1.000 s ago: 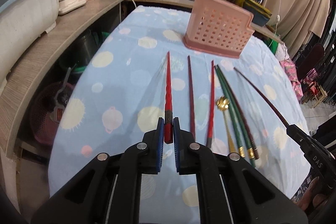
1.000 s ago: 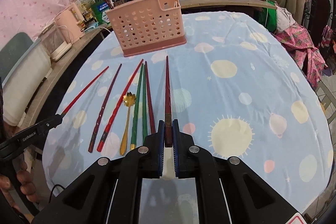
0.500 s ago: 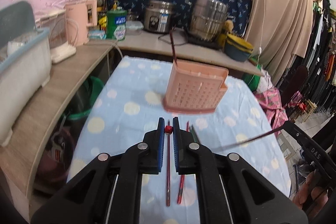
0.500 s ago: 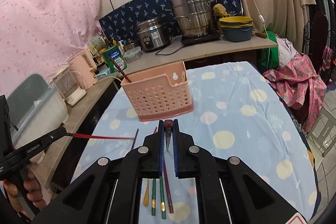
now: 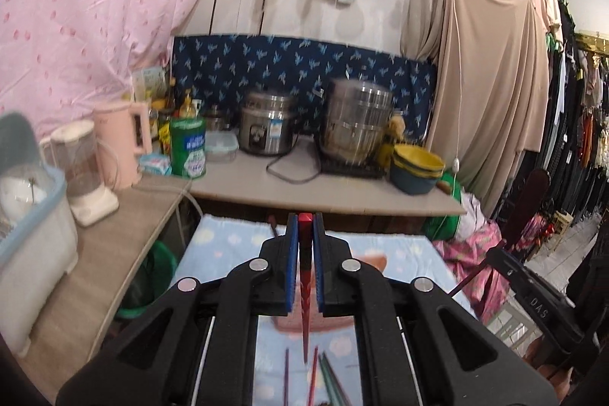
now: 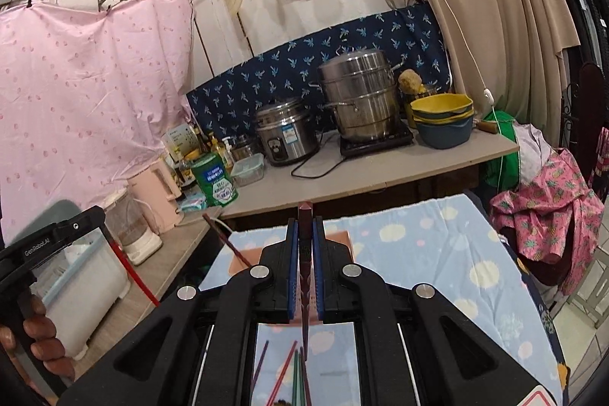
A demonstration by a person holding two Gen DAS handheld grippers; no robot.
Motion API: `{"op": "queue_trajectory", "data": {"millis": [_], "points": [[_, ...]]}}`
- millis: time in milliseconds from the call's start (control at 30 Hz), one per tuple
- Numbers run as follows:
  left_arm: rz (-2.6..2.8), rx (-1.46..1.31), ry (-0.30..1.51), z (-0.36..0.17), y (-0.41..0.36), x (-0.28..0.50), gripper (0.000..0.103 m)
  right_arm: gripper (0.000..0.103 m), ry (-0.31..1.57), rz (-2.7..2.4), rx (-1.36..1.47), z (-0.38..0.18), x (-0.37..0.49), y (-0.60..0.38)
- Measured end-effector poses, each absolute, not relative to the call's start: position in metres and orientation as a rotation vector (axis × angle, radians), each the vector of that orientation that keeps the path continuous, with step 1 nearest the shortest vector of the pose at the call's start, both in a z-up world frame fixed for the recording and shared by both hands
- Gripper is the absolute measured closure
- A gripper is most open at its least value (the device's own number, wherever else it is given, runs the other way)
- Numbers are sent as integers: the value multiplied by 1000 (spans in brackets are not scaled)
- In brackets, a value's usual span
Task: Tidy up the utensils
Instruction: 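Lift the red chopstick with the left tool into the holder while the right tool inserts its chopstick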
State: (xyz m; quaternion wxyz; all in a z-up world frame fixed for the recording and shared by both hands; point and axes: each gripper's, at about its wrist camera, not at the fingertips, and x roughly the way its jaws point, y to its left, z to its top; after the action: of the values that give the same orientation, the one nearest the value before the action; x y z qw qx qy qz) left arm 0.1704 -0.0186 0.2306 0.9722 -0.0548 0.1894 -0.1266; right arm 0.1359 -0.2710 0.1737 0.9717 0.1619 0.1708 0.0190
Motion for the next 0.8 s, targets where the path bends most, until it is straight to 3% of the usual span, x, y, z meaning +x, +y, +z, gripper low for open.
{"op": "queue_trajectory", "data": {"millis": [333, 800], "points": [[-290, -128, 212, 277, -54, 220, 96, 96, 236, 40, 363, 207, 200, -271], [-284, -167, 379, 191, -61, 279, 96, 96, 393, 33, 347, 142, 248, -259]]}}
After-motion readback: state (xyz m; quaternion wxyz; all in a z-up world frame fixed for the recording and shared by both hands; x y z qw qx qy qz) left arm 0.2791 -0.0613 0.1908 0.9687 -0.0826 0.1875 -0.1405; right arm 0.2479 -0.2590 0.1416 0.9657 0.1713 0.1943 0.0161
